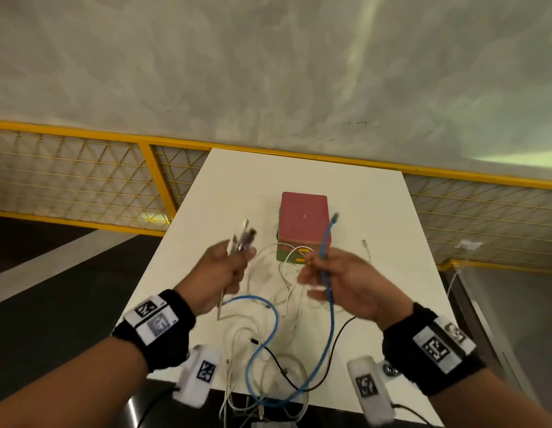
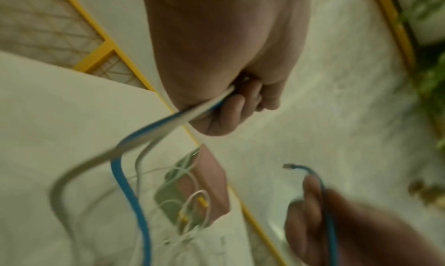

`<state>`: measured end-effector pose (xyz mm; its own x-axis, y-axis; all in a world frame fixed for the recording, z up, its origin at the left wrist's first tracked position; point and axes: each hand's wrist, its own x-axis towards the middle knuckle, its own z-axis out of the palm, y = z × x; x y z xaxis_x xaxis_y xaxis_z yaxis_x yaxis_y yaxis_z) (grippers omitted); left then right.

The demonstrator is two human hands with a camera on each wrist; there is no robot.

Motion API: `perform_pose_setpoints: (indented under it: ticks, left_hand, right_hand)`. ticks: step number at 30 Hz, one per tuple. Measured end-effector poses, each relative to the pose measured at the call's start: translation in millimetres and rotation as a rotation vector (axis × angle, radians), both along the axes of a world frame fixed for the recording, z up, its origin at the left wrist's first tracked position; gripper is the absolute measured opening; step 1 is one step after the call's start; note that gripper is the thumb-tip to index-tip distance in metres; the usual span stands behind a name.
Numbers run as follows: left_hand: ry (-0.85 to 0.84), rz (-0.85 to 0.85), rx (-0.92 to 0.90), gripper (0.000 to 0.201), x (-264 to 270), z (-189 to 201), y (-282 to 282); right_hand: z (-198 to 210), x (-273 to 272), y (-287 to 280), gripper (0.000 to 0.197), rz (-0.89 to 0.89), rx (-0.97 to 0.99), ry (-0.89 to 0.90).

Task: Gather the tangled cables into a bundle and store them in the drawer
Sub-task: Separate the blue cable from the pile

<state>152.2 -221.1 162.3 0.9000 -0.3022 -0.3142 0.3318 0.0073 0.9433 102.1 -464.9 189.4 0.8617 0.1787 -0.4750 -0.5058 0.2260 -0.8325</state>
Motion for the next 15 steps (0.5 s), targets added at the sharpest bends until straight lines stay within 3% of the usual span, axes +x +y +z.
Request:
perform_pose_setpoints:
  ticks: [2, 5, 9, 11, 12, 15]
  left_hand:
    - [-0.003, 0.109, -0.08, 0.018, 12.6, 20.0, -11.6]
    - [-0.054, 0.122, -0.057, 0.02, 27.1, 38.6, -19.4]
    - [-0.083, 0.063, -0.019, 0.026, 31.6, 43.2, -23.7]
    - [-0.08, 0.037, -0.016, 0.029, 28.6, 42.0, -25.8]
    - [-0.079, 0.025, -0.009, 0.031, 26.3, 41.0, -26.7]
    - [-0.08, -0.008, 0.008, 0.034, 19.3, 38.3, -29.6]
  right_hand:
    - [-1.7, -18.7, 14.7, 0.013, 0.363, -0.188, -0.068]
    - [-4.7, -40.0, 29.9, 0.026, 0.887, -0.449, -0.174]
    - [-4.6, -49.1, 39.2, 0.039, 1.295, -0.782, -0.174]
    - [-3.1, -46.1, 37.0, 0.04, 1.325, -0.841, -0.18]
    - [-4.0, -41.5, 33.5, 0.039, 1.257, -0.843, -0.197]
    - [-20.9, -11.3, 11.5, 0.027, 0.717, -0.702, -0.14]
